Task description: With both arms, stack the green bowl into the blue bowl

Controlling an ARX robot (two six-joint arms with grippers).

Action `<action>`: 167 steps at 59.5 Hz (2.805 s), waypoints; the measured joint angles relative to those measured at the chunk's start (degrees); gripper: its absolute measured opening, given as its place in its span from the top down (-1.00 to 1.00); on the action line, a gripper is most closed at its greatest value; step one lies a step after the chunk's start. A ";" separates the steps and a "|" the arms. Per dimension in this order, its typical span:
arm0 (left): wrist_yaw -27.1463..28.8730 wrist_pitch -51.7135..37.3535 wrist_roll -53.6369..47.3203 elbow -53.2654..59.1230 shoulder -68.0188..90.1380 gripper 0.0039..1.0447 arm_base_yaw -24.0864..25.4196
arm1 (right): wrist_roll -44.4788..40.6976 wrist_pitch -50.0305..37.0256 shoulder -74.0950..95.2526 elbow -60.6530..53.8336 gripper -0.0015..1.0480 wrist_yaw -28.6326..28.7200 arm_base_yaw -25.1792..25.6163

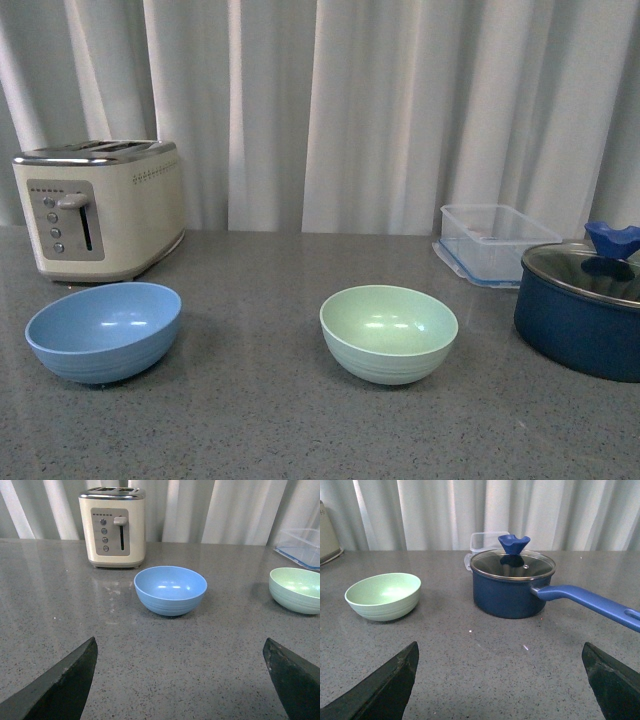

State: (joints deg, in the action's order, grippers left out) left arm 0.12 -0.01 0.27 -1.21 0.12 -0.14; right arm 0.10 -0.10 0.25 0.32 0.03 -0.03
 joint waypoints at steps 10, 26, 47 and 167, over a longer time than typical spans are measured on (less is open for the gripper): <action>0.00 0.00 0.00 -0.02 0.00 -0.87 0.00 | 0.00 0.00 0.00 0.00 -0.81 0.02 0.00; 8.74 7.23 2.73 -2.67 3.85 -0.87 -2.36 | 0.00 0.00 0.00 0.00 -0.81 0.00 0.00; 16.20 2.32 5.99 -23.87 48.28 -0.87 5.88 | 0.00 0.02 -0.02 0.00 -0.81 0.02 0.00; 14.62 11.72 17.64 -71.71 108.30 -0.35 0.76 | 0.00 0.02 -0.02 0.00 -0.81 0.02 0.00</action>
State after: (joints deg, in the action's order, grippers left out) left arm 14.74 11.70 17.91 -72.93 108.42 0.62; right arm 0.10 -0.08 0.23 0.32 0.05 -0.03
